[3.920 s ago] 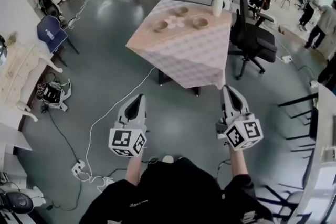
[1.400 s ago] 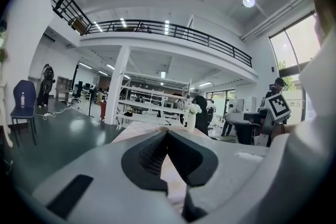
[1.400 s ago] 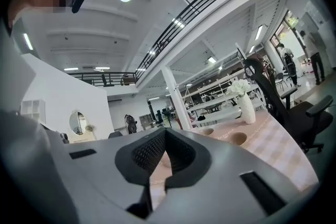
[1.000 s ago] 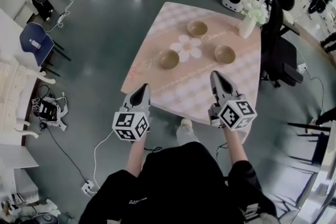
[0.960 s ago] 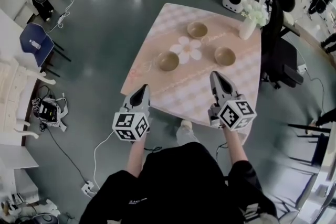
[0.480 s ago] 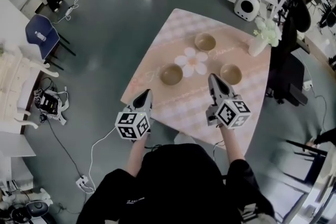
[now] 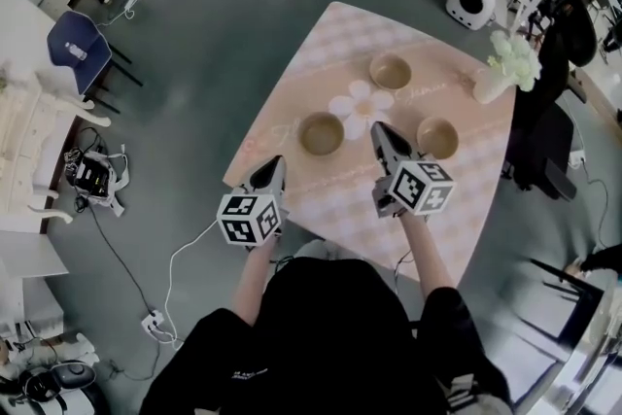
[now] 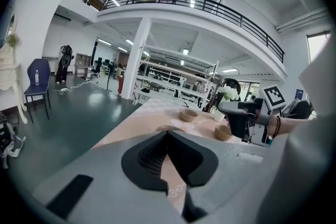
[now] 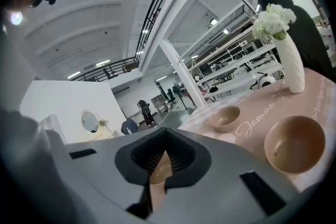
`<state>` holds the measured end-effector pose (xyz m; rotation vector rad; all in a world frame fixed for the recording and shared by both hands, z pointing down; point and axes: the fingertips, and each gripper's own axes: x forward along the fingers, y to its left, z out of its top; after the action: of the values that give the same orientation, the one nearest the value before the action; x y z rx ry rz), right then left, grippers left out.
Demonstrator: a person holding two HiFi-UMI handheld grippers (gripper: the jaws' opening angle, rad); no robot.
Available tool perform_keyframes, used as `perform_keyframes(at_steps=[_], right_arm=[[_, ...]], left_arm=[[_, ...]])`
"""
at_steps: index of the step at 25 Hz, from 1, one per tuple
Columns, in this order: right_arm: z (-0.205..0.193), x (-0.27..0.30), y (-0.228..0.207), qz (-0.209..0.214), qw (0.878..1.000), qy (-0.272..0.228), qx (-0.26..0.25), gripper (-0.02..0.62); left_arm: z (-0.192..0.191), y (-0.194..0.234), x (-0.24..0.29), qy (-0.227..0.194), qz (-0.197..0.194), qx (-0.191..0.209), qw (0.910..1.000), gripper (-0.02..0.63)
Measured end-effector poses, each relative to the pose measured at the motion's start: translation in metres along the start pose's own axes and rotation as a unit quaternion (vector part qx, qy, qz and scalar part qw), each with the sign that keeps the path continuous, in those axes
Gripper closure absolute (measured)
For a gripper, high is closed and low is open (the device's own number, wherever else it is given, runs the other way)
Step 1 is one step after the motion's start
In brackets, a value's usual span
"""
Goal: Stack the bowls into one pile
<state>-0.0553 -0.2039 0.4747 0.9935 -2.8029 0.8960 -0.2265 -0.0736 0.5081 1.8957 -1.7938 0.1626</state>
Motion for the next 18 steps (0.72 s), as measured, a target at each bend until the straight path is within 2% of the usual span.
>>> perform_keyframes(at_steps=[9,13,17,18], right_arm=[[-0.034,0.041,-0.013,-0.028,0.997,0.065,0.024,0.603],[-0.052,0.064,-0.016,-0.036,0.994,0.099,0.024,0.603],[-0.064,0.078,-0.021,-0.050,0.992,0.113,0.009,0.601],[-0.066,0.082,-0.021,-0.048,0.992,0.117,0.014,0.564]], left_arm=[[-0.029,0.012,0.028,0.056,-0.024,-0.007,0.9981,0.609],[-0.032,0.022,0.040,0.064,-0.027,-0.015,0.9975,0.609],[-0.037,0.027,0.048,0.075,-0.032,-0.016,0.9966,0.609],[-0.037,0.028,0.051,0.076,-0.033,-0.017,0.9964,0.609]])
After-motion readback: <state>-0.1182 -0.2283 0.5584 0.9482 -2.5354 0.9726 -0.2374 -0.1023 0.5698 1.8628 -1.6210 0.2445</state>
